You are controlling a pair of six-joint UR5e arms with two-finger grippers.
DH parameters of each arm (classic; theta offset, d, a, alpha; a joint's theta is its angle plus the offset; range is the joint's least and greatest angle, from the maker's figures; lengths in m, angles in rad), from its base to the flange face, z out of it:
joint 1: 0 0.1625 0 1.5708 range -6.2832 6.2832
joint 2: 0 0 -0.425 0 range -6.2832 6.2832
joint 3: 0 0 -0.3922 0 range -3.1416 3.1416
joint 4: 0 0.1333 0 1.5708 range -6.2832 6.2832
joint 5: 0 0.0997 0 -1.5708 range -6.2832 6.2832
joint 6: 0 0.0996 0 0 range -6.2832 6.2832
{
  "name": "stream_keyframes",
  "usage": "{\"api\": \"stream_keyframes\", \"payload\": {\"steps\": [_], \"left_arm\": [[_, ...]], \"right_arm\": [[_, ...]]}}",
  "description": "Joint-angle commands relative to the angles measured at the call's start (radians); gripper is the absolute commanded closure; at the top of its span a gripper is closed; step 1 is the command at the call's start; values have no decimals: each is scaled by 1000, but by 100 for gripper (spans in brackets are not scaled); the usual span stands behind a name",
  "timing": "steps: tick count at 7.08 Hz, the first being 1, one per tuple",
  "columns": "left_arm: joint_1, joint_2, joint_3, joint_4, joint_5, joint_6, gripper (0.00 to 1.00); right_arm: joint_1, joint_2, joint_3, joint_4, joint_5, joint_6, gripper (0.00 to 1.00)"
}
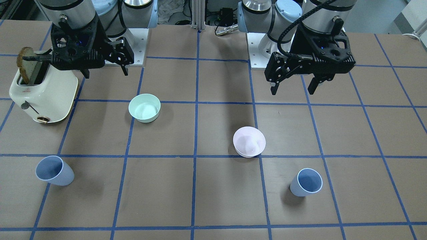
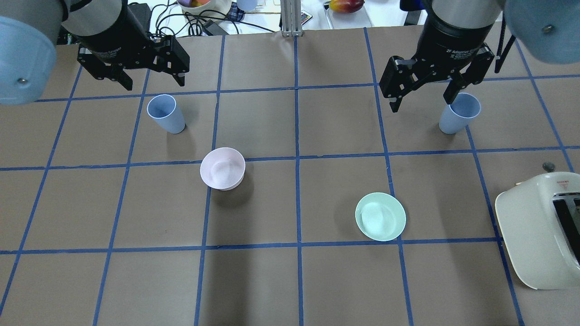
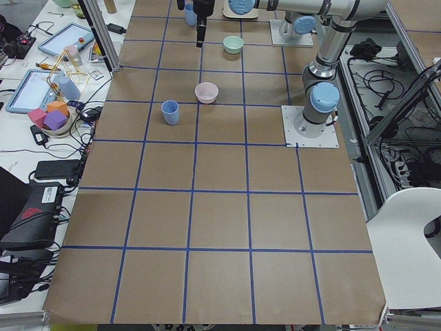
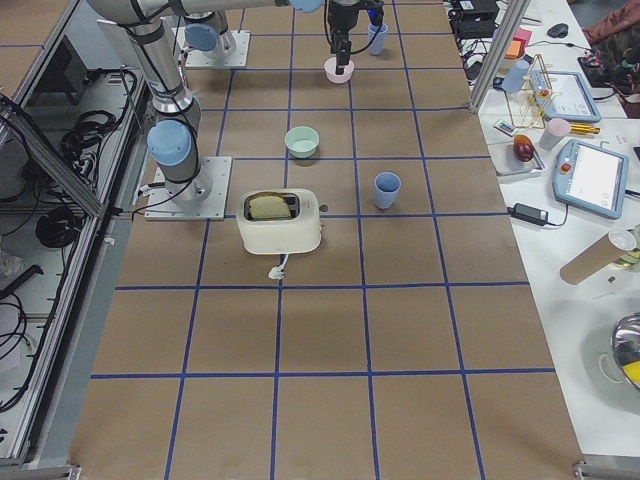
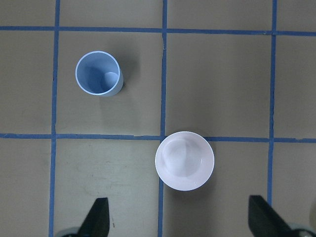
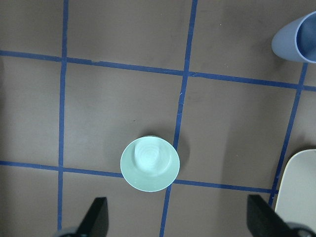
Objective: Stack blue cups with both arms
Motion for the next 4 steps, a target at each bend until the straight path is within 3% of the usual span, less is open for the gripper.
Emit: {"api": "stream_keyframes", "payload": {"steps": [1, 4], "left_arm": [[0, 0, 0, 0, 0, 0, 0], [0, 1, -2, -2, 2, 0, 0]], "right_arm": [[0, -1, 0, -1, 1, 10, 0], [0, -1, 0, -8, 1, 9, 0]]}}
